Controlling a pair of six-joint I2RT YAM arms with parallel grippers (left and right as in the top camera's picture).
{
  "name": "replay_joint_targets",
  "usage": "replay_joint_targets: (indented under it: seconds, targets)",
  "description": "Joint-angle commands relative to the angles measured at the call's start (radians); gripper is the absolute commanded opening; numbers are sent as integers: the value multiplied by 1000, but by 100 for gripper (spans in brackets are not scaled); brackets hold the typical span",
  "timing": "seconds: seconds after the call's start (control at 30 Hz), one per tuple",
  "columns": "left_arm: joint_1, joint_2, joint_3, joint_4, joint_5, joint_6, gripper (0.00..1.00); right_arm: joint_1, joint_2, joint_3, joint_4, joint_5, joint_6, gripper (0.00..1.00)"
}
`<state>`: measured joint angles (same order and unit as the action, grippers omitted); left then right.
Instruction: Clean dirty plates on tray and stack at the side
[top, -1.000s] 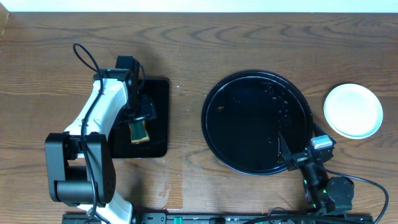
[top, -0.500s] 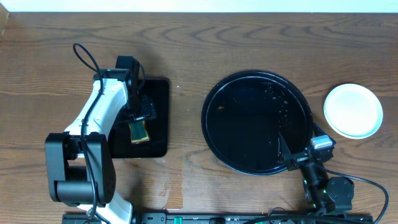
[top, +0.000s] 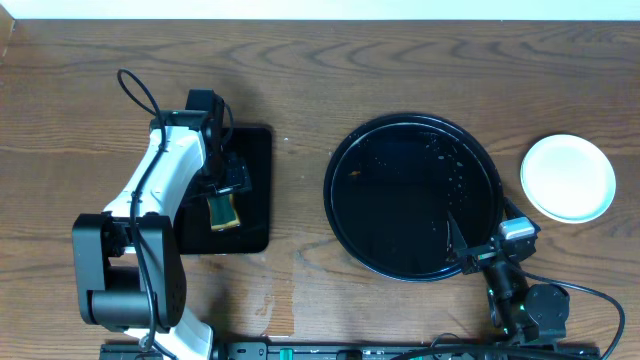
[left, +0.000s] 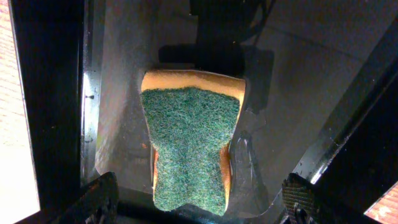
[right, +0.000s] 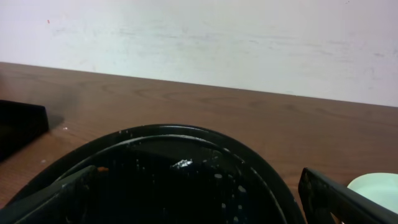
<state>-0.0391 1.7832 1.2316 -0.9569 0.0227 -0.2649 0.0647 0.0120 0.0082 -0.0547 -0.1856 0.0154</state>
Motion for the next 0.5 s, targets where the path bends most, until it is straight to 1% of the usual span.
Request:
replay_joint_targets:
  seconds: [0.0, 0.13, 0.23, 0.37, 0.47]
  targets:
    - [5, -5, 0, -5, -9, -2, 85, -18, -7, -3, -2, 5, 10, 99]
    - [1, -26, -2, 9, -5, -2, 85, -18, -7, -3, -2, 5, 10, 99]
    - [-16, -90, -3, 24, -9, 0, 85, -18, -7, -3, -2, 5, 10, 99]
    - [-34, -264, -27, 130, -9, 60, 85, -18, -7, -3, -2, 5, 10, 99]
    - [-33, -426, -67, 213, -14, 109, 85, -18, -7, -3, -2, 5, 10, 99]
